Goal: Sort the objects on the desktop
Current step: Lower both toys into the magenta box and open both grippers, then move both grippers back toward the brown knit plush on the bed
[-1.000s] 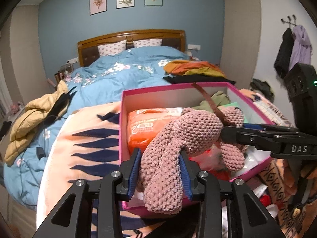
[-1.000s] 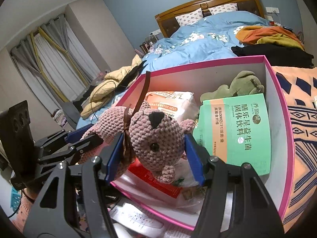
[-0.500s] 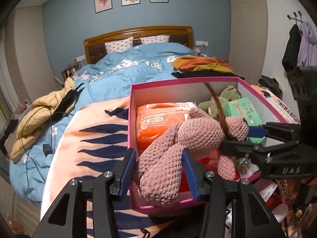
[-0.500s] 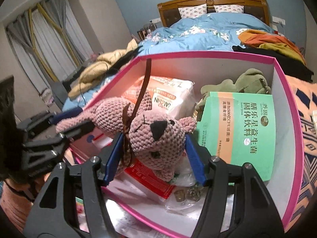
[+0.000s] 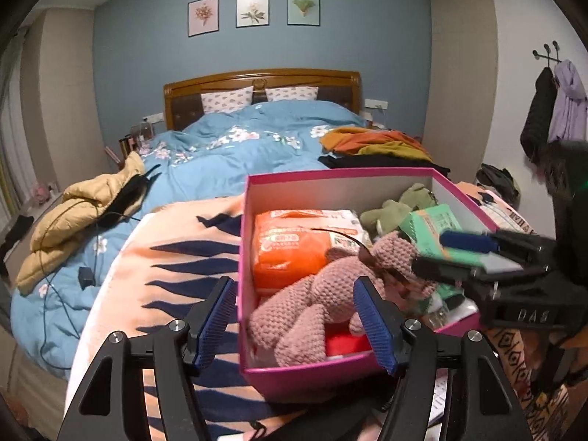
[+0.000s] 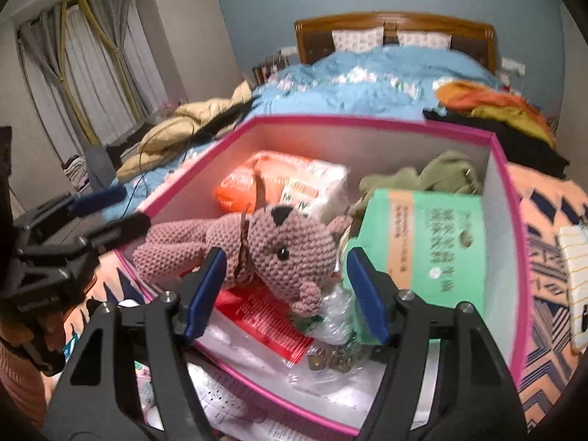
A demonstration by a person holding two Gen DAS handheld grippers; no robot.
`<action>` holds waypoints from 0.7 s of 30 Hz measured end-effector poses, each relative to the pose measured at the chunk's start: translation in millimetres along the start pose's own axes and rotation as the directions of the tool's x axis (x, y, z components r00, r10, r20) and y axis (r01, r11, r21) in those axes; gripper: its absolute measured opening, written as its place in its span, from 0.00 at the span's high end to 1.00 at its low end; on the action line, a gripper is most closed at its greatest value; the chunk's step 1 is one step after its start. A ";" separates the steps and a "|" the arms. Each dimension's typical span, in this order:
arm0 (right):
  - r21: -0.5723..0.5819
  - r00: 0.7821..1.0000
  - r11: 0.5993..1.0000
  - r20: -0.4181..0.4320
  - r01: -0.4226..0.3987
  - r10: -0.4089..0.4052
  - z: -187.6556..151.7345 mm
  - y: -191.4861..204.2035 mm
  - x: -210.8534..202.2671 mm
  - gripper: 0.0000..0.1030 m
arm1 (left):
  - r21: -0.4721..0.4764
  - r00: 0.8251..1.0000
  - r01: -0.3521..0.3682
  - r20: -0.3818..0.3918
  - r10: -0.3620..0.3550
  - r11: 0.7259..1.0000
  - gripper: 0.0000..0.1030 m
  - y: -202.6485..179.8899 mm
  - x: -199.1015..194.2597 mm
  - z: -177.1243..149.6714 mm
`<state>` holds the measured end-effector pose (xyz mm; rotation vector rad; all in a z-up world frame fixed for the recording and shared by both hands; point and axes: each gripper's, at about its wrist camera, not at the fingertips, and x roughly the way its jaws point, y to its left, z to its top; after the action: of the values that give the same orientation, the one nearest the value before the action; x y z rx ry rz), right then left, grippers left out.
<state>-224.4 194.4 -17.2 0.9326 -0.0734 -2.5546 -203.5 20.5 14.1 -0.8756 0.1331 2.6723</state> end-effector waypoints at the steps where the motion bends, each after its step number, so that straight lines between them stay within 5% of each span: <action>1: -0.009 1.000 1.000 0.022 0.009 -0.009 0.8 1.2 -4.0 0.35 | -0.001 1.000 0.008 -0.001 -0.008 1.000 0.34 -1.0 0.6 -1.1; 4: -0.033 1.000 0.999 0.014 -0.014 0.014 3.7 7.0 -4.1 0.50 | -0.010 0.999 0.030 -0.010 -0.030 1.000 0.34 -2.5 3.5 -3.3; 21: 0.075 0.992 0.994 -0.097 -0.075 0.082 -12.6 -8.0 10.7 0.50 | -0.053 0.997 0.075 -0.014 -0.075 0.996 0.32 -8.9 -2.5 -21.8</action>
<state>-226.8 198.6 -35.0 1.0621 -0.1698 -2.4430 -186.4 24.2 -1.9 -0.8995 0.0325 2.6106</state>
